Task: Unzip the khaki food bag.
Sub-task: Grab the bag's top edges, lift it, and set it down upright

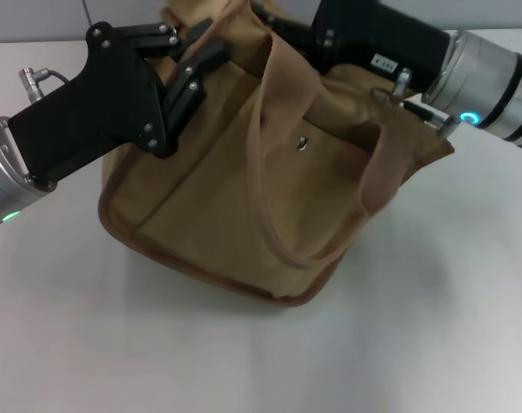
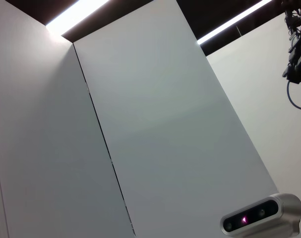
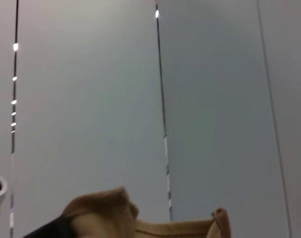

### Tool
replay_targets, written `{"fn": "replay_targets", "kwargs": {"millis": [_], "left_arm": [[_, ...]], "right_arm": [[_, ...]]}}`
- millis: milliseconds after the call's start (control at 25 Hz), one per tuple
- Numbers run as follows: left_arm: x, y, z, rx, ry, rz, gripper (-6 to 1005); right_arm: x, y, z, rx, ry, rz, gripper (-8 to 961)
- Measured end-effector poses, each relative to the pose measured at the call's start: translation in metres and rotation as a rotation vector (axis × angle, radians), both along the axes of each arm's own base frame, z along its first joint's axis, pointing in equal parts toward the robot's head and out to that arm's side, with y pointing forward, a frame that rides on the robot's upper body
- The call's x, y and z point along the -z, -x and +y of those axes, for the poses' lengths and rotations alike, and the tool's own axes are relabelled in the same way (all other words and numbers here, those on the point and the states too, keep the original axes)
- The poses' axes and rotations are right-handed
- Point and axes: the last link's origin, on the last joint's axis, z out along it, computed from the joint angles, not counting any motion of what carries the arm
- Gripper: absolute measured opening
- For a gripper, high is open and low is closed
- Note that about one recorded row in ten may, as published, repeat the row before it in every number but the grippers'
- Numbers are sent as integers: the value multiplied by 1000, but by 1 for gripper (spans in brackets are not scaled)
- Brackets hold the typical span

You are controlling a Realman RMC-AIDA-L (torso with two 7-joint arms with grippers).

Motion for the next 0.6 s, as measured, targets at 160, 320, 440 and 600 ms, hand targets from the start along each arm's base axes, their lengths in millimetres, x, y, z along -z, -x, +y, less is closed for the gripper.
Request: {"fn": "replay_targets", "kwargs": {"millis": [160,320,440,600], "left_arm": [[-1,1,0,-5,-5,-5,85],[-1,1,0,-6,-7,-6,85],[-1,0,0,-6,-7,-7,85],[-1,-1,1,1,-8,-3,85]], "right_arm": [[-4,-22,-15,10,25,-30,835],[-9,-44,-29,30,14,-60,835],[-13,-52,-35,40,2,-60,835],[-28,-57,-40,66,-60,41,834]]}}
